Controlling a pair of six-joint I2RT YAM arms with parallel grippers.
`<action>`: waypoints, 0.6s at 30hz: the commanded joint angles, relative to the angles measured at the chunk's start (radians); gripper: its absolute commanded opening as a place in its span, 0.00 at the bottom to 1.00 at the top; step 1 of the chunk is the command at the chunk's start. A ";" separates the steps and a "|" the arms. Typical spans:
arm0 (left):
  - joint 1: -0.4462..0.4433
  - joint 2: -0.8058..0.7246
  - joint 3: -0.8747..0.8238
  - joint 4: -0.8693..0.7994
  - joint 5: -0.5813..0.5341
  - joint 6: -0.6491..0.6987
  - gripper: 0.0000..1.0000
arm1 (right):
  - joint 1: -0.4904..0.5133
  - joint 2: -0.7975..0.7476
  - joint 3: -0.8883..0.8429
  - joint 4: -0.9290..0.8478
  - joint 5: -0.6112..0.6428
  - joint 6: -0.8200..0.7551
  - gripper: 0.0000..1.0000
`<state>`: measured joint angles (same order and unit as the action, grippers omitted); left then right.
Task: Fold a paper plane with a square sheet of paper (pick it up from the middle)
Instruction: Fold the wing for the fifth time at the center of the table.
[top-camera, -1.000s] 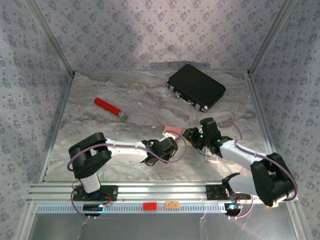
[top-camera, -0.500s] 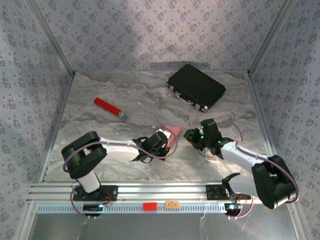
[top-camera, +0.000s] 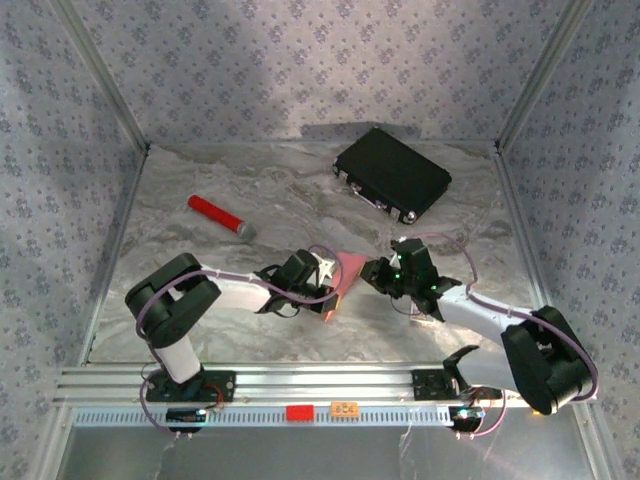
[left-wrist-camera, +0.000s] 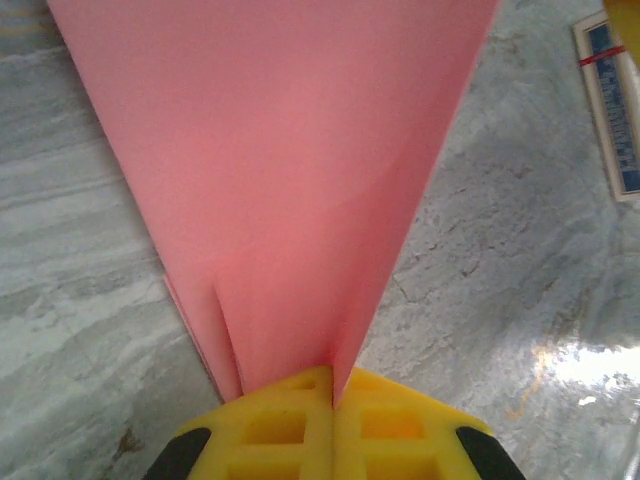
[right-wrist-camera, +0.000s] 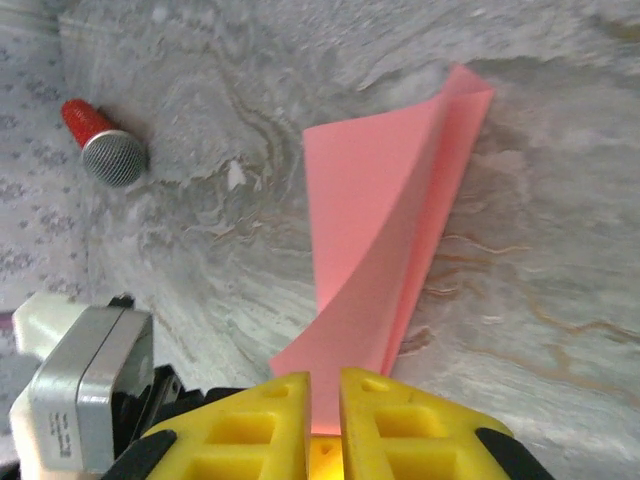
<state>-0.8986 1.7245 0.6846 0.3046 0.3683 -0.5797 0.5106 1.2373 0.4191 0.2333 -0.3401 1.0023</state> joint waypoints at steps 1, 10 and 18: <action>0.020 0.048 -0.035 0.010 0.098 -0.026 0.01 | 0.016 0.047 0.007 0.063 -0.077 -0.059 0.16; 0.040 0.088 -0.040 0.040 0.152 -0.058 0.00 | 0.051 0.156 0.031 0.172 -0.153 -0.065 0.13; 0.052 0.090 -0.058 0.065 0.159 -0.097 0.00 | 0.051 0.246 0.065 0.216 -0.171 -0.062 0.12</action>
<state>-0.8375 1.7638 0.6567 0.4122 0.5198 -0.6575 0.5552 1.4536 0.4511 0.4114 -0.4881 0.9554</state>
